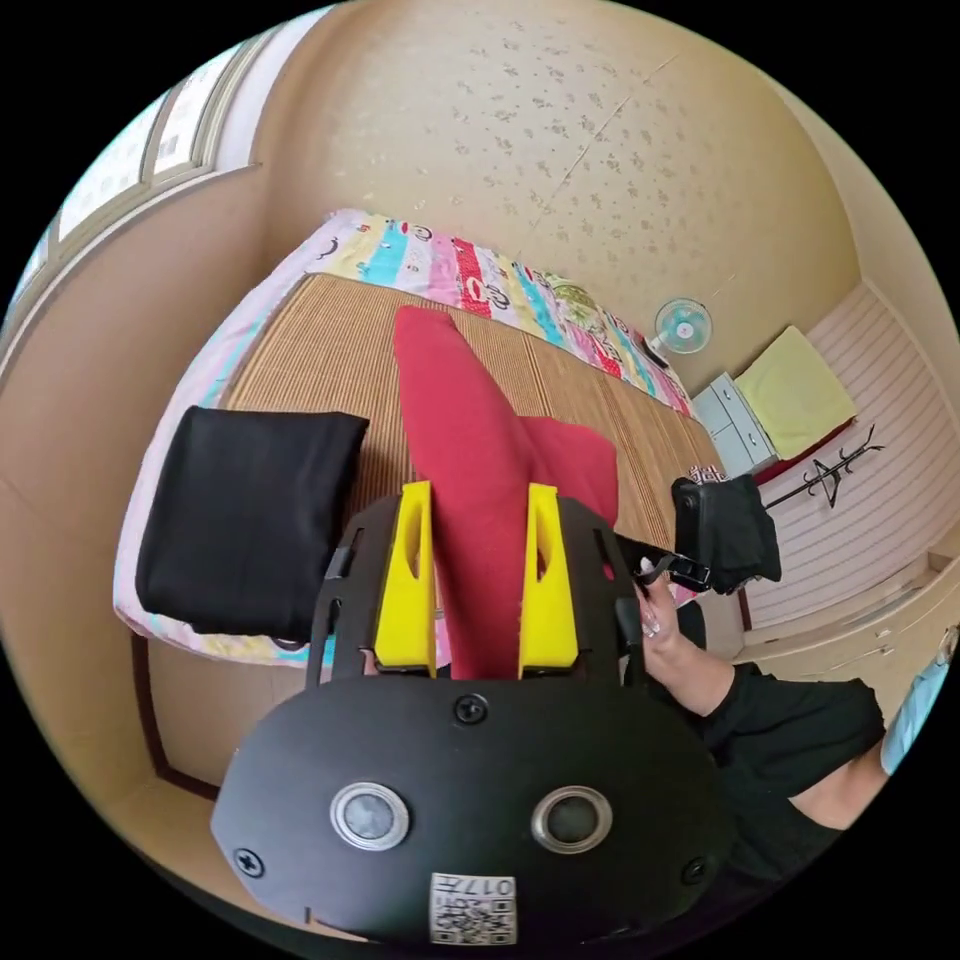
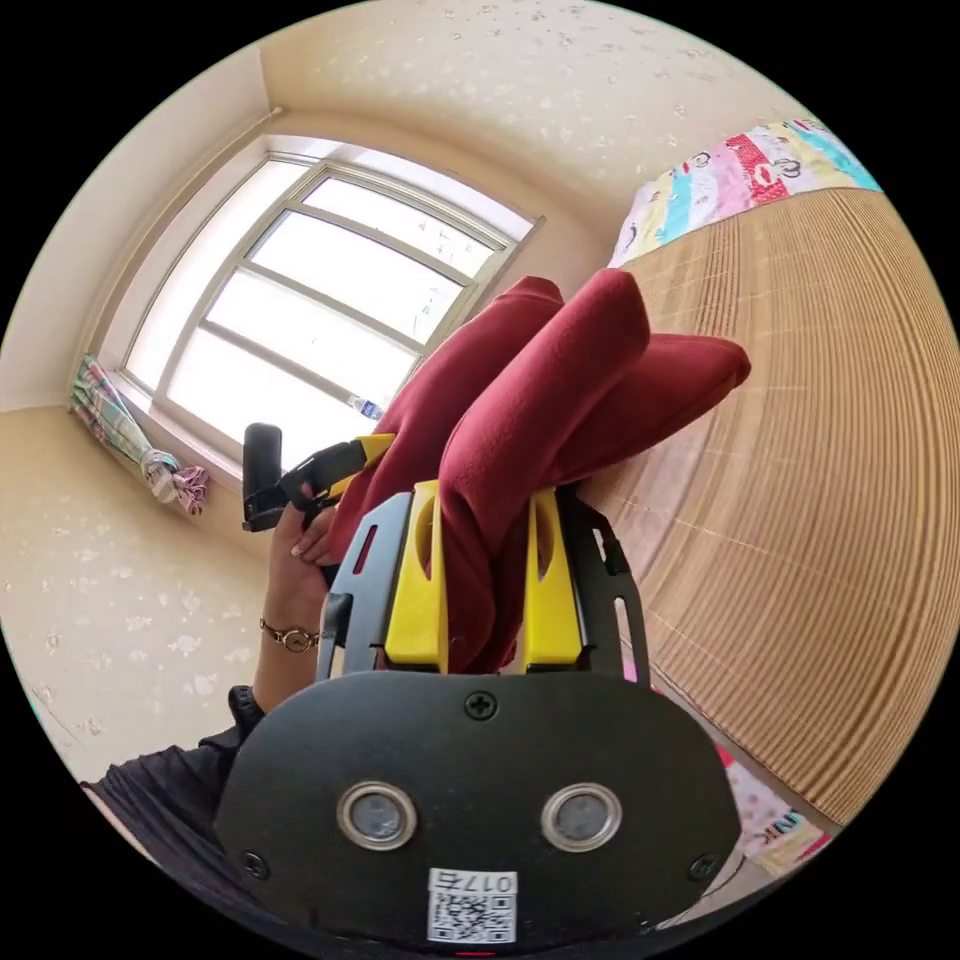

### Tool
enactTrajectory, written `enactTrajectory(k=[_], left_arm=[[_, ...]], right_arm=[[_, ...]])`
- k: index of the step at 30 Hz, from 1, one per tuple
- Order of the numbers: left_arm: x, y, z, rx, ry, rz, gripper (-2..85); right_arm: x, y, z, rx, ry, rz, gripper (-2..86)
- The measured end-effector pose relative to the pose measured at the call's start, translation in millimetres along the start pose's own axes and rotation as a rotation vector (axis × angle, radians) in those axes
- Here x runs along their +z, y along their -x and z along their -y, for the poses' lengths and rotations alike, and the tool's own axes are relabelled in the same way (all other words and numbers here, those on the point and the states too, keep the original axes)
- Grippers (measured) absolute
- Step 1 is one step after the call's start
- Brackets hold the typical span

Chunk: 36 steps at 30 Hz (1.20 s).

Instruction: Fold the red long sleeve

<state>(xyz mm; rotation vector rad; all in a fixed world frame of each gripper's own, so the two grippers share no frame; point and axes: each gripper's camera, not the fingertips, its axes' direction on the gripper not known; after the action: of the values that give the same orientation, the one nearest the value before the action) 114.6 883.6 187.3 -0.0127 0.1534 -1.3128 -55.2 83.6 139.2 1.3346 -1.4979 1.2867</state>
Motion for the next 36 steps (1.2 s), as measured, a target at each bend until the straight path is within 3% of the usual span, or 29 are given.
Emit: enactTrajectory(k=[5, 7, 10, 12, 16, 18, 21, 23, 25, 26, 29, 32, 36], left_arm=[[-54, 103, -6, -0.227, -0.126, 0.271, 11.7], [-34, 130, -26, -0.283, -0.125, 0.221, 13.9], [47, 135, -53, -0.240, 0.053, 0.170, 14.6], [85, 129, -78, -0.230, 0.073, 0.156, 16.3], [75, 88, -135, -0.278, -0.200, 0.218, 14.6], [76, 59, -155, -0.247, -0.246, 0.175, 15.6], [81, 1, -201, -0.234, -0.347, 0.169, 22.9], [84, -37, -231, -0.199, -0.393, 0.164, 22.9], [93, -79, -270, -0.129, -0.453, 0.013, 10.6], [96, -85, -279, -0.138, -0.466, -0.027, 9.9], [130, -113, -307, -0.192, -0.396, -0.234, 11.7], [171, -142, -313, -0.142, -0.225, -0.342, 12.4], [189, -183, -317, -0.014, -0.099, -0.383, 12.9]], right_arm=[[140, 43, 24, 0.043, 0.031, -0.015, 11.3], [177, 38, 10, 0.067, 0.150, -0.095, 8.6], [190, 39, -35, -0.086, 0.220, -0.155, 5.7], [179, 35, -62, -0.155, 0.259, -0.207, 5.6], [97, 10, -110, -0.281, 0.271, -0.298, 5.9], [41, -5, -127, -0.282, 0.244, -0.386, 6.1], [-67, -22, -157, -0.228, 0.149, -0.596, 6.3], [-160, -28, -185, -0.107, 0.019, -0.820, 6.8], [-229, -23, -207, -0.011, -0.093, -0.970, 7.4], [-272, -16, -222, 0.057, -0.171, -1.067, 7.7], [-361, 12, -255, 0.176, -0.398, -1.267, 9.3], [-424, 26, -273, 0.282, -0.562, -1.299, 10.7], [-453, 12, -264, 0.309, -0.572, -1.330, 10.2]])
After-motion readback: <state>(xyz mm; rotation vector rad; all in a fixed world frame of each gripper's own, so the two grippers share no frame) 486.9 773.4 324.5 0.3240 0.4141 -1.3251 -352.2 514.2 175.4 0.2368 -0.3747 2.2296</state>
